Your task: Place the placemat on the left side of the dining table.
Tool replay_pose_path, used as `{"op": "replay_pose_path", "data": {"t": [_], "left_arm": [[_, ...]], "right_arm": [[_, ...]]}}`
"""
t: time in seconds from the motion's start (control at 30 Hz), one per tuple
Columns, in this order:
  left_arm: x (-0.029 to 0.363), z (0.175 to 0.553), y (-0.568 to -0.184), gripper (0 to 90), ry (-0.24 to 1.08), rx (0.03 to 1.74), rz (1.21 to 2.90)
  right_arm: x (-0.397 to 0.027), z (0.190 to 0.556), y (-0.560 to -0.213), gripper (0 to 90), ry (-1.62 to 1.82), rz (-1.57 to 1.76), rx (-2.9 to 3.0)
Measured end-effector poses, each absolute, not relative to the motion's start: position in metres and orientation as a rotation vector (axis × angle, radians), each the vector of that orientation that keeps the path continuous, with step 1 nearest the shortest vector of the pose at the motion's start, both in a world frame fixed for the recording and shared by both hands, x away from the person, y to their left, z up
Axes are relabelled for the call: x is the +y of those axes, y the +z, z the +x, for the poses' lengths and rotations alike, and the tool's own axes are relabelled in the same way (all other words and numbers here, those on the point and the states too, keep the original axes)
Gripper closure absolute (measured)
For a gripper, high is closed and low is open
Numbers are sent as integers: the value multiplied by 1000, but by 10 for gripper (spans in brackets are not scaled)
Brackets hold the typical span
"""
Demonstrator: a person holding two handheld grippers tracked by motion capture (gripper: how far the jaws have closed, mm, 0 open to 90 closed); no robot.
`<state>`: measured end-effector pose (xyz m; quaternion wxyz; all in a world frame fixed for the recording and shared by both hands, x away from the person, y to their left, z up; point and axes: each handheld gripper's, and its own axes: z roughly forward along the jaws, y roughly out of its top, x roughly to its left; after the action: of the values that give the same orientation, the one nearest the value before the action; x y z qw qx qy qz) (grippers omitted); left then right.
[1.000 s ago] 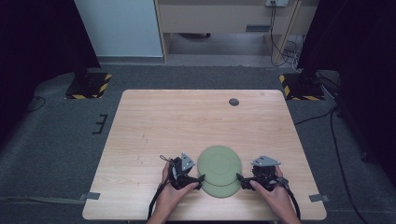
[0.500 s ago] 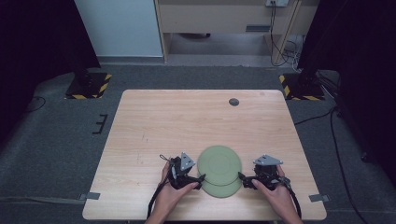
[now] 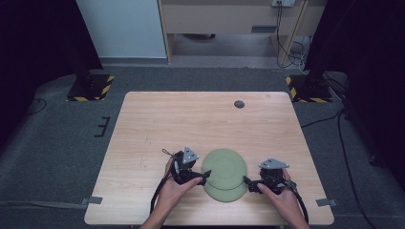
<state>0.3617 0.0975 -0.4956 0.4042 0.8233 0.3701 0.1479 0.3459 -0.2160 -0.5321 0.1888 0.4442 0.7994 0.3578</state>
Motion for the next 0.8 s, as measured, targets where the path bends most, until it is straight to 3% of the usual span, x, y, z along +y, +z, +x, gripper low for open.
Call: {"op": "replay_pose_path", "data": {"t": [0.5,0.8], "left_arm": [[84,380,-492,64,340,887,2114],[78,393,-494,168,355,889,2156]], "right_arm": [[-217,347,-532,40,1000,1255,2248],[-219,348,-532,40,1000,1252,2242]]}}
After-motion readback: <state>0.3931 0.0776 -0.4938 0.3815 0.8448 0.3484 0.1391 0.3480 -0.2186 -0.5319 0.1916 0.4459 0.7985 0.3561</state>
